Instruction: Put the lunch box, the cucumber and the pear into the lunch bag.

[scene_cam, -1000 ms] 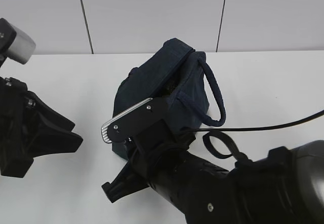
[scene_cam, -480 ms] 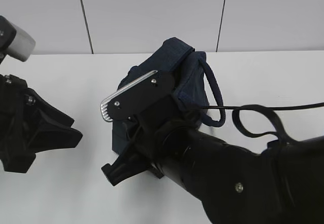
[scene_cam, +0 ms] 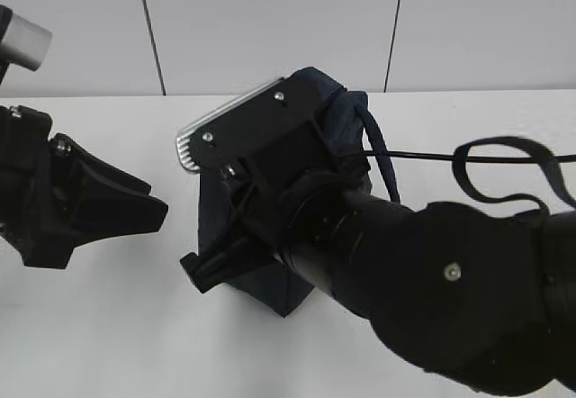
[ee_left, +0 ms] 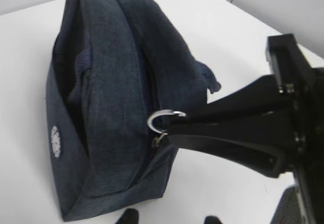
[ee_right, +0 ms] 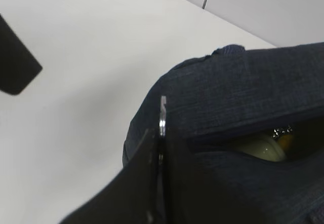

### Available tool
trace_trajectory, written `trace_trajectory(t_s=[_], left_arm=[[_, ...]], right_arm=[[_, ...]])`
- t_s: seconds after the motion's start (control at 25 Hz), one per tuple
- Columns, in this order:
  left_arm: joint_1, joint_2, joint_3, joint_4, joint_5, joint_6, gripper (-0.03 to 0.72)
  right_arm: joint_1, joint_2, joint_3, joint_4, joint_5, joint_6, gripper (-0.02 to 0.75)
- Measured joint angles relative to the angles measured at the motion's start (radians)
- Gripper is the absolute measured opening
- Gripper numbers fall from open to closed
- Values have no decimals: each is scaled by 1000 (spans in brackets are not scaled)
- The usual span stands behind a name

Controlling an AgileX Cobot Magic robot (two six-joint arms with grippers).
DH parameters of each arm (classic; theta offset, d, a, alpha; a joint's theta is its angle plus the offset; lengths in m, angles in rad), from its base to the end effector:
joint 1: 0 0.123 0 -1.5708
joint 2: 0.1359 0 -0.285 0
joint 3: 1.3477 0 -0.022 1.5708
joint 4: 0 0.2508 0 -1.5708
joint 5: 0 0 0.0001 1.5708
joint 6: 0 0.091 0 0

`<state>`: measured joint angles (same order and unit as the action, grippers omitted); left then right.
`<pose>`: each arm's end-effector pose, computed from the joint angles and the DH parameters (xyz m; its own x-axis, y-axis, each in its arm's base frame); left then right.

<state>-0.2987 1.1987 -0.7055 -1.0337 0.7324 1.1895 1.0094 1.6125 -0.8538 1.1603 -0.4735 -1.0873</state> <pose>0.1970 -0.1154 0.2659 -0.5031 0.4031 -0.7645 0.7881 0.5770 -0.2144 0.2100 0.2626 0.2272 -0.2573 -0.3602 -0.8967 -0.5633 0.8099 -0.1637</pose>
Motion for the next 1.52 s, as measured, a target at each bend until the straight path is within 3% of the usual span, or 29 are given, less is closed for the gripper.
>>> trace_trajectory(t_s=[0.32, 0.72, 1.08, 1.52], left_arm=[[177, 136, 0, -220, 189, 319, 242], [199, 317, -1, -341, 191, 686, 242], [200, 388, -4, -434, 164, 831, 242], [148, 472, -5, -496, 167, 855, 242]], right_arm=[[0, 0, -54, 94, 6, -98, 0], [0, -21, -60, 176, 24, -171, 0], [0, -21, -60, 184, 45, -174, 0], [0, -21, -60, 186, 50, -176, 0]])
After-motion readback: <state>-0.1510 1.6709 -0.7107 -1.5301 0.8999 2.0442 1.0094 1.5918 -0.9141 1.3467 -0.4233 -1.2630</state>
